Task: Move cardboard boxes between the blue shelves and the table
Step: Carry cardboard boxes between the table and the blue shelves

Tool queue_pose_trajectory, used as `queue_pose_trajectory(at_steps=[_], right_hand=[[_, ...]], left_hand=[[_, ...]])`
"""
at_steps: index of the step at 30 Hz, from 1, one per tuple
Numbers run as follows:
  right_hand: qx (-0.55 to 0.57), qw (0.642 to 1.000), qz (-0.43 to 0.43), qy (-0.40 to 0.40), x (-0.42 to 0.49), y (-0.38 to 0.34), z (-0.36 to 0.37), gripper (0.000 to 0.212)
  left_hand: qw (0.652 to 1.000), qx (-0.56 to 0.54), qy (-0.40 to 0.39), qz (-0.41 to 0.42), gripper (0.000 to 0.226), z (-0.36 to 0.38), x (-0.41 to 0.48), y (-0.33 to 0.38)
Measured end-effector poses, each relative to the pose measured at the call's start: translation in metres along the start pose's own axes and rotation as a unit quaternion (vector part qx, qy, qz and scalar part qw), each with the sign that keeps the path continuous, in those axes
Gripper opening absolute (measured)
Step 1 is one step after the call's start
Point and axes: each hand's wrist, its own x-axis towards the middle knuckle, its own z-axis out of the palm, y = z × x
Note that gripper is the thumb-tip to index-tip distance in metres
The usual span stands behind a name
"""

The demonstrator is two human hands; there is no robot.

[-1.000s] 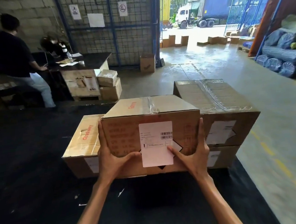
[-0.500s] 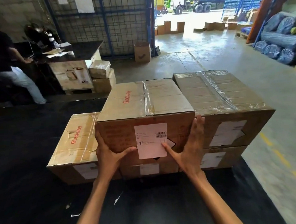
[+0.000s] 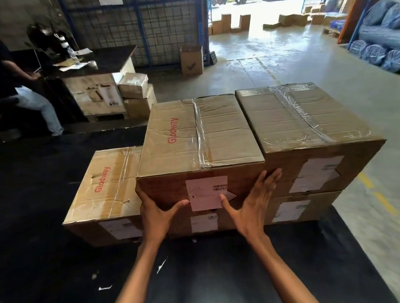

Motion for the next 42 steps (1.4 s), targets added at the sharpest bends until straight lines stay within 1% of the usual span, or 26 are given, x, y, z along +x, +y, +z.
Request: queue_pose_trajectory(at_steps=[4, 6, 12, 16, 18, 21, 23, 25, 27, 29, 32, 35, 37, 39, 42], right_hand=[[0.003, 1.0, 0.024, -0.008, 0.001, -0.003, 0.004, 0.139], [0.001, 0.999, 0.041, -0.013, 0.002, -0.005, 0.005, 0.139], [-0.014, 0.994, 0.096, -0.046, 0.005, -0.018, 0.003, 0.136], [-0.026, 0.99, 0.122, -0.067, 0.003, -0.028, -0.005, 0.128], [-0.026, 0.989, 0.12, -0.081, -0.005, -0.03, -0.012, 0.121], [-0.042, 0.985, 0.1, -0.137, -0.03, -0.034, -0.02, 0.116], [-0.051, 0.98, 0.057, -0.183, -0.056, -0.043, -0.021, 0.114], [-0.043, 0.97, 0.005, -0.238, -0.081, -0.06, -0.017, 0.109], [-0.035, 0.953, -0.042, -0.299, -0.102, -0.084, -0.007, 0.1], [-0.033, 0.929, -0.085, -0.359, -0.122, -0.117, 0.005, 0.092], [-0.007, 0.891, -0.154, -0.428, -0.157, -0.179, 0.019, 0.086], [0.026, 0.844, -0.246, -0.475, -0.202, -0.248, 0.025, 0.08], [0.047, 0.804, -0.306, -0.507, -0.236, -0.295, 0.023, 0.074], [0.077, 0.757, -0.368, -0.534, -0.274, -0.341, 0.016, 0.07], [0.133, 0.678, -0.453, -0.564, -0.332, -0.404, -0.007, 0.068]], left_hand=[[1.0, -0.001, -0.002, -0.005, 0.148, 0.002, 0.0, 0.001], [1.0, 0.001, 0.0, -0.01, 0.147, 0.005, 0.001, 0.002], [0.999, 0.006, 0.026, -0.025, 0.136, 0.015, 0.001, 0.007], [0.998, -0.003, 0.031, -0.047, 0.122, 0.019, -0.006, 0.012], [0.998, 0.005, 0.017, -0.061, 0.115, 0.015, -0.016, 0.01], [0.997, 0.036, -0.011, -0.069, 0.097, 0.003, -0.047, -0.006], [0.993, 0.084, -0.032, -0.079, 0.087, -0.011, -0.077, -0.023], [0.986, 0.129, -0.057, -0.089, 0.084, -0.03, -0.11, -0.044], [0.978, 0.17, -0.068, -0.097, 0.082, -0.056, -0.141, -0.065], [0.97, 0.21, -0.047, -0.114, 0.082, -0.09, -0.17, -0.08], [0.956, 0.247, 0.029, -0.153, 0.081, -0.155, -0.211, -0.09], [0.934, 0.268, 0.134, -0.196, 0.079, -0.228, -0.257, -0.089], [0.908, 0.291, 0.202, -0.222, 0.078, -0.277, -0.293, -0.087], [0.874, 0.323, 0.266, -0.246, 0.079, -0.322, -0.334, -0.082], [0.821, 0.362, 0.329, -0.295, 0.086, -0.377, -0.4, -0.07]])
